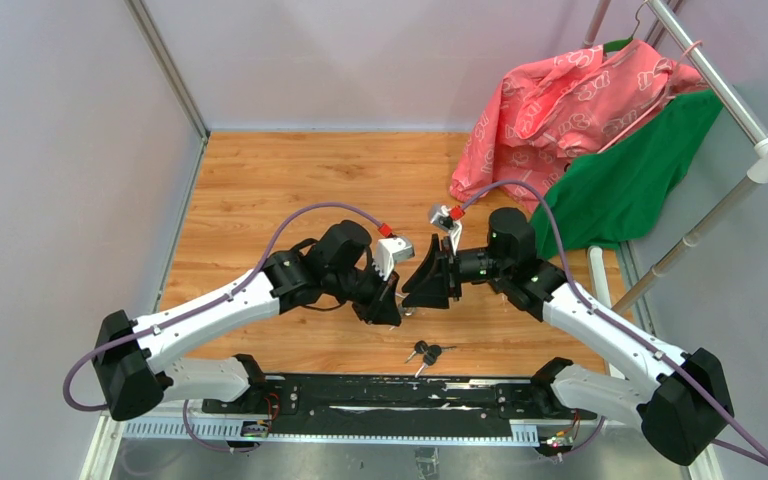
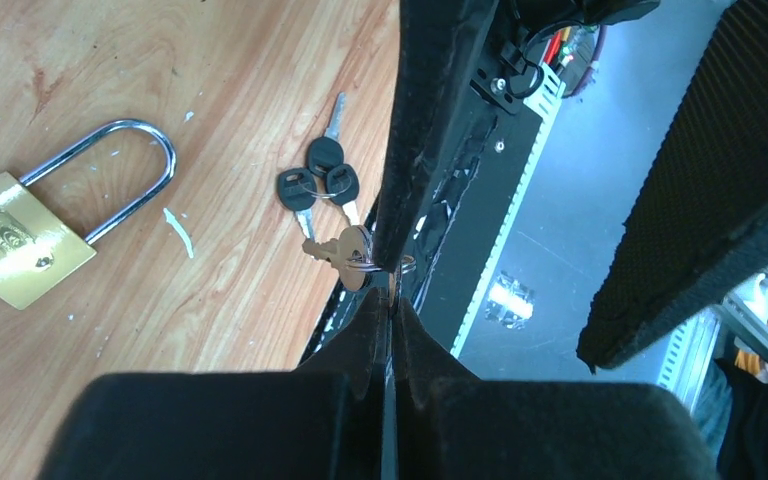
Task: Unlock with the key
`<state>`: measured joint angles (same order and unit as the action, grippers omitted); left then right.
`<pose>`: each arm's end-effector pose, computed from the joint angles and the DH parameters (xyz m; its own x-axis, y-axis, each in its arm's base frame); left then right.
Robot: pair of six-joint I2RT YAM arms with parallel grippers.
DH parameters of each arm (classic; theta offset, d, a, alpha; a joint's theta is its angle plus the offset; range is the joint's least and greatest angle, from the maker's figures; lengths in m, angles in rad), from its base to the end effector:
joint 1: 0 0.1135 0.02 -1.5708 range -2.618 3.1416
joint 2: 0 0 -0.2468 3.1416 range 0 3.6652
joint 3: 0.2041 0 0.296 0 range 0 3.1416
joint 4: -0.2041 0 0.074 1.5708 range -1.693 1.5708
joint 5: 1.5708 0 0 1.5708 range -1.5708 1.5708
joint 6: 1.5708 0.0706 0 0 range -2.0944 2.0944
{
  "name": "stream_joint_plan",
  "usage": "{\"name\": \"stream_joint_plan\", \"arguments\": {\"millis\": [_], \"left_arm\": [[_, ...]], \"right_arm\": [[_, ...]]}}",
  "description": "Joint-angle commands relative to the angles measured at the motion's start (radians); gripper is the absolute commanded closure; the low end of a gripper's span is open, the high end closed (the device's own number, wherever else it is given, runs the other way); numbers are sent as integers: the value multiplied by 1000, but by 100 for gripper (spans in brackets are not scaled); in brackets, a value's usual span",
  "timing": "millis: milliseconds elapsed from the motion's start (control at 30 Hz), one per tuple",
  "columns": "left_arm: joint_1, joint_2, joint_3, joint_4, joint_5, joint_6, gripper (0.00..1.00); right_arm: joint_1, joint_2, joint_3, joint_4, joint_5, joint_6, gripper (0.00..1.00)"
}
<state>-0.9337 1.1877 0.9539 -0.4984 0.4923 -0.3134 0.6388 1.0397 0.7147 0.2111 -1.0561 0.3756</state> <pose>0.1665 -0.2810 0.2426 -0.6611 0.4367 -0.6101 0.7502 0.3955 -0.5299 0.2017 0.2263 0.2782 -0.4472 -0.1072 -0.8880 -0.8854 -0.0872 0.4565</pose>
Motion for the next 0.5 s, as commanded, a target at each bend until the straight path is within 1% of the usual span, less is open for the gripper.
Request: {"name": "stream_joint_plan", "arguments": {"millis": [0,300,367,467], "left_arm": [[-7,-30,41,-39,39,39,100],[-7,-50,55,-38,72,58,100],[-7,-43,58,-38,68,59,100],[-7,-36,64,-33,66,59,100]], "right_arm": [[-11,-16,16,-53,-41,-23,52],[15,9,28,-90,0,-43,52],[22,16,39,-114,4,-57,54],[24,20,42,-119,8,-61,59]]}}
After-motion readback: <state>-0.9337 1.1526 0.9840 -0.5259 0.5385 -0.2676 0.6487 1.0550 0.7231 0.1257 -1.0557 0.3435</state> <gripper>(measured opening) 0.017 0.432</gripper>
